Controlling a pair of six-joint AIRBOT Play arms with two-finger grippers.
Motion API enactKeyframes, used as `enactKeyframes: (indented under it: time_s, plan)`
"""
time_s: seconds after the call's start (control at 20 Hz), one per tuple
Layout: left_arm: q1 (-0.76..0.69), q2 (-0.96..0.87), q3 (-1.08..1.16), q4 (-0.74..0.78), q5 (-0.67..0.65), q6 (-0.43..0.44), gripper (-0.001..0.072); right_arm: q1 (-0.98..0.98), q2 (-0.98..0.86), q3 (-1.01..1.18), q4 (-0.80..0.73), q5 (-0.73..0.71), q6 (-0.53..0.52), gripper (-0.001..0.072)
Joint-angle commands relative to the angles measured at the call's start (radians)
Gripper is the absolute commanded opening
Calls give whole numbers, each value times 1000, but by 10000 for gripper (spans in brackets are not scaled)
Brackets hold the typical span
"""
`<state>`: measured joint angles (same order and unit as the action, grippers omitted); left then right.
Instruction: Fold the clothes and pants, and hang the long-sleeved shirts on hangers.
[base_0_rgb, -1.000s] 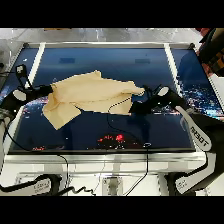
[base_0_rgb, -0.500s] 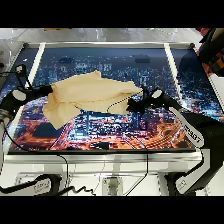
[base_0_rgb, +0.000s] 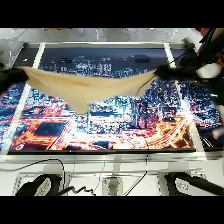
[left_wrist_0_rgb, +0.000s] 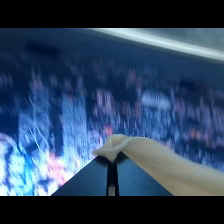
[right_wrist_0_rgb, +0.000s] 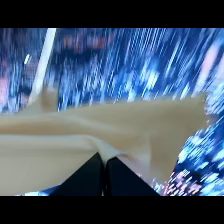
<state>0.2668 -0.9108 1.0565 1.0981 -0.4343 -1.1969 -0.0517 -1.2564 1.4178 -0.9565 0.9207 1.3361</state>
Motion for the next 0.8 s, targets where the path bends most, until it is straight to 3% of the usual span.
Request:
enactKeyframes:
  time_s: [0.0,0.2,0.4,0.55,0.75]
  plan:
    - [21,222,1,0,103,0,18,-79,291,20,-70,-5,-77,7]
    - [21,438,1,0,236,0,19,-88,584,20,-123,-22,-95,7]
    - [21,576,0,0,222,0,18,-88,781,20,-147,-94,-95,7]
    - [21,582,-2,0,106,-2,17,-88,803,18,-169,-105,-81,6]
    - [19,382,-3,0,-223,-64,16,-87,603,-5,-170,-4,-18,7]
